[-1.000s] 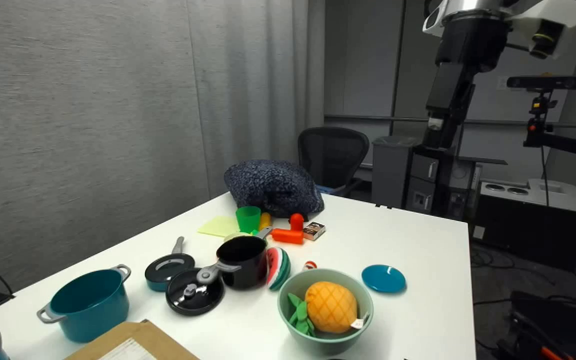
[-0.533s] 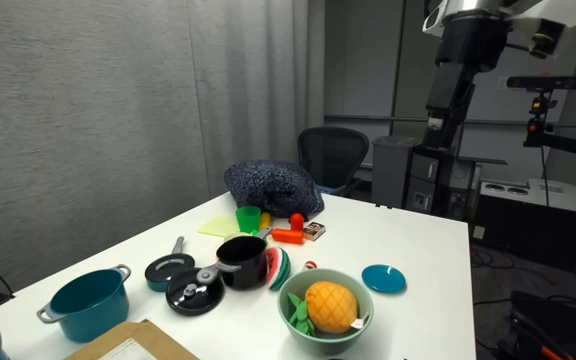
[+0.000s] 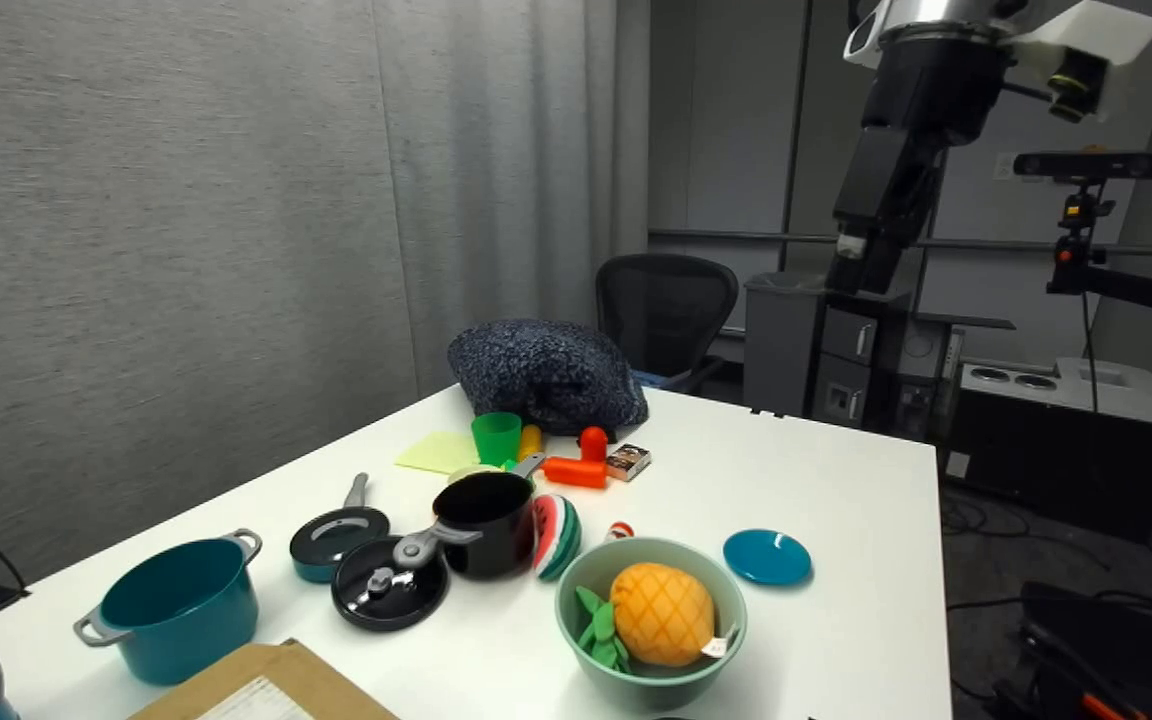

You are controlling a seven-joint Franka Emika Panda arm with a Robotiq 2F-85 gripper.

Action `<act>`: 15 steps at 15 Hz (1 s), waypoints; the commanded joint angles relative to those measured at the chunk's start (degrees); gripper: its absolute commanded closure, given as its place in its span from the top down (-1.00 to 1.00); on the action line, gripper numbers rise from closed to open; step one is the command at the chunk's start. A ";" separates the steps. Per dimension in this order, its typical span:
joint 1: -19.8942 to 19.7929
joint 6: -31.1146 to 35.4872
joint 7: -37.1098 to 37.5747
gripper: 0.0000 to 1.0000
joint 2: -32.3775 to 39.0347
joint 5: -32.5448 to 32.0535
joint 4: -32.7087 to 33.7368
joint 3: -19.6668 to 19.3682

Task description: Put the watermelon plushie in the green pot

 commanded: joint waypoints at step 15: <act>-9.70 12.35 12.76 1.00 4.00 -13.03 -2.50 5.17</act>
